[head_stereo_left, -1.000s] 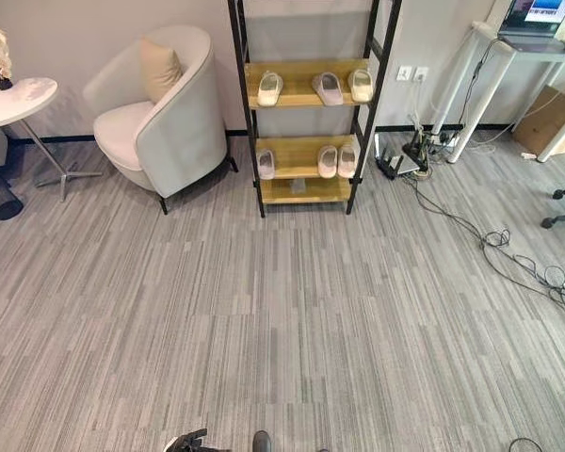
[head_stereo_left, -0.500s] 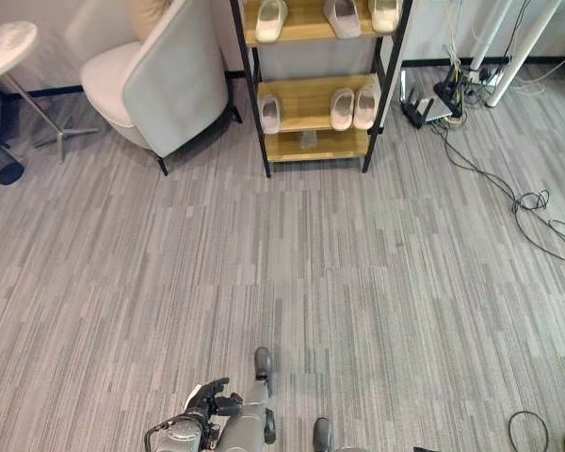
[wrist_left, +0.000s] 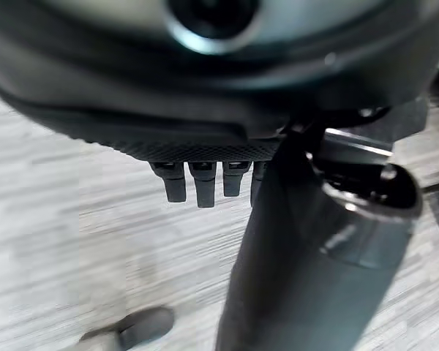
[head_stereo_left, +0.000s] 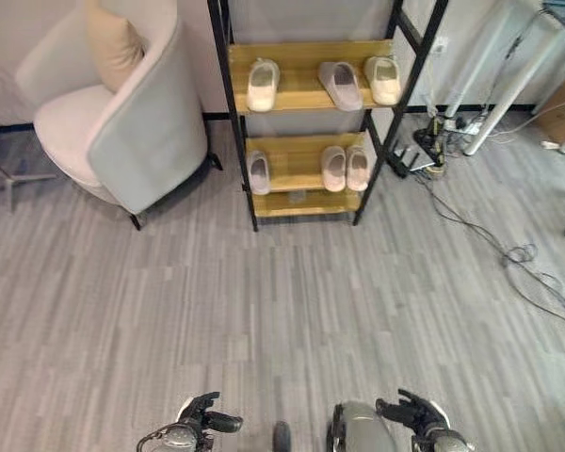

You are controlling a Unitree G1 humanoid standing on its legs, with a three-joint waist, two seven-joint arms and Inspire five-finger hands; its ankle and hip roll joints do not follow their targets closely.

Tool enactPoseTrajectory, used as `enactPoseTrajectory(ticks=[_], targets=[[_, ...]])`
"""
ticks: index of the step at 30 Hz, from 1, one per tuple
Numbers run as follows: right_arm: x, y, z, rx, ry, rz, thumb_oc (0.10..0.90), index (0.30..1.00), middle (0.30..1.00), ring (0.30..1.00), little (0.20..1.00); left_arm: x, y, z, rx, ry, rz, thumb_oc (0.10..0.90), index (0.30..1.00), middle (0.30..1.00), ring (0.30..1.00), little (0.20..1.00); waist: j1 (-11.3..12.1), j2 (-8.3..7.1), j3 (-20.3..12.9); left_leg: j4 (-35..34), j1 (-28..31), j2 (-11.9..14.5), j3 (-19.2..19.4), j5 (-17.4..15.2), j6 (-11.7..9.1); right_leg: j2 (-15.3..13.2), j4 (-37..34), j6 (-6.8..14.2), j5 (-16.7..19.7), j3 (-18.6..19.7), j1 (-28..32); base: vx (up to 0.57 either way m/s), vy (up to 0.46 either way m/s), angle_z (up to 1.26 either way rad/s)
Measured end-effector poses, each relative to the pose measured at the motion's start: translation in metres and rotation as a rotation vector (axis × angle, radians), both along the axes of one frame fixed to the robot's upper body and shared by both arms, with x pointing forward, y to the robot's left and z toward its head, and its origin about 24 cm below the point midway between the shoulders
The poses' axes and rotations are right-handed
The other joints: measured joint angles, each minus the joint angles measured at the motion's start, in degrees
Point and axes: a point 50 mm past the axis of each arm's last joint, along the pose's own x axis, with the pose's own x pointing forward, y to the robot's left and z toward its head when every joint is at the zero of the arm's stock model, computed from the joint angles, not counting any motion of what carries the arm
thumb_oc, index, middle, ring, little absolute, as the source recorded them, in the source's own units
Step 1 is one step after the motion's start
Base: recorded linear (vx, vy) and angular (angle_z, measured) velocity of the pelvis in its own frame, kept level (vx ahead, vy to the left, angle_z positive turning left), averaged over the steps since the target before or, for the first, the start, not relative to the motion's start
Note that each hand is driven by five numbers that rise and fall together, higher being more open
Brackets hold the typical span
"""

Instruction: Arrange the slippers neatly on the shoe rack.

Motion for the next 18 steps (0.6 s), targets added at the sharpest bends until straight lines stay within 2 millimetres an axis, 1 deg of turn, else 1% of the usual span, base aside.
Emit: enactPoseTrajectory(ticks=[1,2,3,4,5,6,7,8,9,10,11,12,13,14,15,16,17,18], targets=[[-0.012,0.003,-0.006,0.013,0.046,-0.003,0.800,0.900,0.900,0.900,0.900,-0.002,-0.001,-0.001,0.013,0.010,-0.035,0.800,0.900,0.900,0.900,0.900,-0.53,-1.13,-0.15,0.14,2.97,-0.89,-0.26,-1.07,-1.52,-0.18,-8.73,-1.24,3.25,0.08,-0.80,0.61,-0.164,1.16],[-0.021,0.004,-0.009,0.019,0.080,-0.014,0.800,0.900,0.900,0.900,0.900,-0.004,-0.002,-0.002,0.021,0.020,-0.059,0.800,0.900,0.900,0.900,0.900,-0.94,-1.65,-0.41,-0.51,4.50,-1.09,-0.37,-1.36,-1.96,-0.32,-11.76,-1.73,4.76,0.08,-1.47,0.61,-0.165,1.16],[-0.029,0.005,-0.013,0.024,0.112,-0.026,0.800,0.900,0.900,0.900,0.900,-0.007,-0.003,-0.003,0.025,0.030,-0.080,0.800,0.900,0.900,0.900,0.900,-1.26,-1.56,-0.68,-0.97,5.84,-0.65,-0.76,-2.35,-3.36,-0.42,-15.18,-1.72,5.54,-0.01,-1.65,0.66,-0.215,1.45],[-0.056,0.008,-0.021,0.046,0.207,-0.081,0.800,0.900,0.900,0.900,0.900,-0.018,-0.005,-0.007,0.026,0.062,-0.106,0.800,0.900,0.900,0.900,0.900,-2.00,-1.97,-1.68,-1.82,9.59,-0.16,-0.44,-4.58,-4.33,-1.07,-20.63,-2.74,4.99,-1.88,-1.10,0.63,-0.219,1.36],[-0.067,0.008,-0.024,0.050,0.247,-0.098,0.800,0.900,0.900,0.900,0.900,-0.023,-0.009,-0.009,0.023,0.077,-0.115,0.800,0.900,0.900,0.900,0.900,-1.66,-1.61,-1.90,-1.71,11.98,0.68,0.27,-5.44,-5.54,-0.72,-19.29,-5.39,9.78,-1.94,-1.04,0.84,-0.311,1.12],[-0.074,0.006,-0.025,0.052,0.281,-0.136,0.800,0.900,0.900,0.900,0.900,-0.040,-0.013,-0.015,0.016,0.132,-0.107,0.800,0.900,0.900,0.900,0.900,-1.80,0.60,-2.38,0.32,12.85,3.08,0.75,-6.02,-6.62,0.02,-15.75,-4.17,12.05,-3.84,-0.18,0.54,-0.215,0.31],[-0.077,0.009,-0.027,0.062,0.297,-0.139,0.800,0.900,0.900,0.900,0.900,-0.050,-0.012,-0.017,0.017,0.173,-0.111,0.800,0.900,0.900,0.900,0.900,-1.97,0.22,-2.59,5.04,12.17,3.29,1.05,-5.37,-7.91,0.28,-14.36,-6.66,14.21,-3.48,0.91,0.49,-0.264,0.29],[-0.078,0.007,-0.026,0.079,0.290,-0.169,0.800,0.900,0.900,0.900,0.900,-0.062,-0.011,-0.020,0.010,0.203,-0.075,0.800,0.900,0.900,0.900,0.900,-2.46,0.21,-2.67,13.62,11.35,4.29,0.38,-3.04,-11.11,2.14,-12.42,-8.74,15.72,-1.49,4.01,0.42,-0.307,0.01],[-0.084,0.001,-0.025,0.075,0.296,-0.208,0.800,0.900,0.900,0.900,0.900,-0.065,-0.011,-0.020,0.004,0.200,-0.053,0.800,0.900,0.900,0.900,0.900,-1.96,0.46,-3.61,22.39,8.94,4.93,0.79,-1.26,-13.54,3.76,-12.15,-10.44,13.72,-1.02,6.52,0.34,-0.350,-0.12],[-0.081,-0.003,-0.024,0.070,0.276,-0.221,0.800,0.900,0.900,0.900,0.900,-0.065,-0.010,-0.020,0.009,0.197,-0.053,0.800,0.900,0.900,0.900,0.900,-1.89,0.38,-4.40,29.96,5.94,5.13,0.65,2.93,-15.39,4.29,-12.38,-10.91,12.88,-0.58,7.65,0.22,-0.244,-0.31],[-0.076,-0.008,-0.021,0.065,0.240,-0.238,0.800,0.900,0.900,0.900,0.900,-0.057,-0.009,-0.018,0.013,0.170,-0.053,0.800,0.900,0.900,0.900,0.900,-1.33,-0.11,-4.42,38.99,0.95,4.83,0.81,5.86,-15.67,4.97,-12.58,-12.23,10.94,0.32,9.12,0.26,-0.321,-0.19],[-0.067,-0.012,-0.019,0.066,0.214,-0.259,0.800,0.900,0.900,0.900,0.900,-0.033,-0.007,-0.012,0.022,0.089,-0.050,0.800,0.900,0.900,0.900,0.900,-0.50,-1.66,-3.48,53.50,-7.83,4.39,1.50,8.50,-14.20,5.00,-13.80,-12.65,11.24,0.45,11.58,0.18,-0.215,-0.09],[-0.063,-0.012,-0.018,0.066,0.208,-0.268,0.800,0.900,0.900,0.900,0.900,-0.021,-0.003,-0.007,0.032,0.041,-0.044,0.800,0.900,0.900,0.900,0.900,0.28,-3.20,-2.84,56.57,-11.78,4.81,2.41,7.65,-12.79,5.03,-15.72,-13.93,9.61,1.42,13.71,0.45,-0.260,0.11],[-0.062,-0.009,-0.019,0.064,0.221,-0.277,0.800,0.900,0.900,0.900,0.900,0.003,0.000,0.002,0.051,-0.036,-0.057,0.800,0.900,0.900,0.900,0.900,1.31,-6.20,-1.16,59.14,-18.12,7.02,5.96,4.75,-8.41,4.80,-19.35,-13.01,11.41,1.27,18.23,0.27,-0.044,-0.07],[-0.061,-0.007,-0.020,0.063,0.227,-0.277,0.800,0.900,0.900,0.900,0.900,0.006,0.002,0.004,0.056,-0.059,-0.053,0.800,0.900,0.900,0.900,0.900,3.00,-7.89,-0.51,56.69,-20.34,7.62,7.27,3.80,-7.56,4.89,-19.84,-12.70,10.80,2.26,20.01,0.52,-0.005,-0.27],[-0.062,-0.007,-0.020,0.049,0.232,-0.262,0.800,0.900,0.900,0.900,0.900,0.011,0.006,0.008,0.045,-0.084,-0.021,0.800,0.900,0.900,0.900,0.900,4.02,-9.65,-0.75,46.93,-22.52,7.34,6.82,2.73,-8.01,5.15,-22.63,-12.37,10.77,3.02,23.13,0.33,0.058,-0.67],[-0.058,-0.011,-0.017,0.017,0.222,-0.220,0.800,0.900,0.900,0.900,0.900,0.012,0.006,0.008,0.046,-0.093,-0.029,0.800,0.900,0.900,0.900,0.900,4.97,-9.62,-1.03,36.14,-23.72,6.52,5.27,2.71,-8.61,6.16,-25.00,-10.88,9.62,3.99,25.79,0.33,0.055,-0.72],[-0.056,-0.017,-0.015,-0.002,0.215,-0.199,0.800,0.900,0.900,0.900,0.900,0.011,0.005,0.008,0.042,-0.092,-0.030,0.800,0.900,0.900,0.900,0.900,5.21,-9.14,-1.28,27.83,-23.17,6.39,4.57,3.08,-8.68,6.96,-25.63,-11.64,10.11,4.75,26.85,0.24,0.046,-0.77]])
